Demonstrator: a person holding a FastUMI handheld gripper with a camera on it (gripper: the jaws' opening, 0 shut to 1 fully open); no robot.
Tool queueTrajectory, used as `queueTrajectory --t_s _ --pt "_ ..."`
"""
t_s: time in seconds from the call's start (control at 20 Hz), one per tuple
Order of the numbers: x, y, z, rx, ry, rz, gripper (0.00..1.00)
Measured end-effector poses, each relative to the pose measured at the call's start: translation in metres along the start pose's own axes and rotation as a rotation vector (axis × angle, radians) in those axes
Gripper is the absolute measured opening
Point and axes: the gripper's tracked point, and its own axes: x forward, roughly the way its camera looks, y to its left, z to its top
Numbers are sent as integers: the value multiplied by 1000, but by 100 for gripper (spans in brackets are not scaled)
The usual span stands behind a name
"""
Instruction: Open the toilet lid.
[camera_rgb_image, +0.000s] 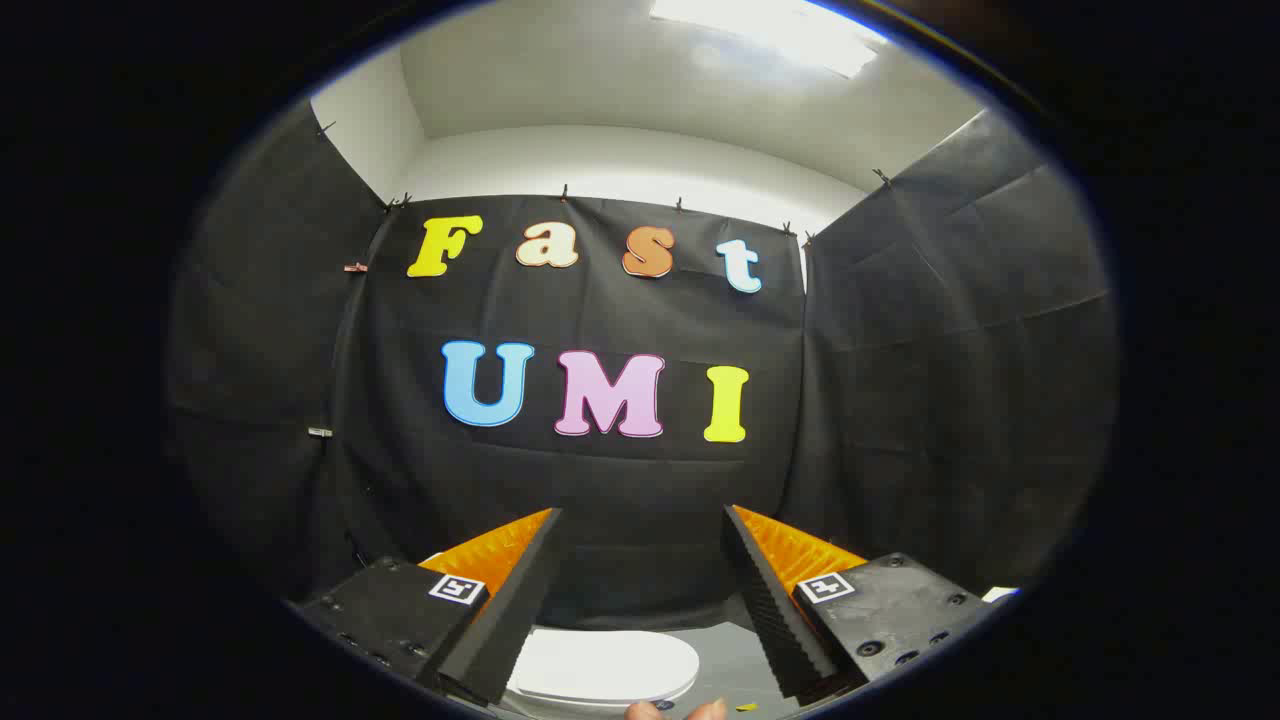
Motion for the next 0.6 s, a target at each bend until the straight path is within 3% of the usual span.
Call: queueTrajectory --t_s 0.6 --pt "-1 6 -1 8 6 28 97"
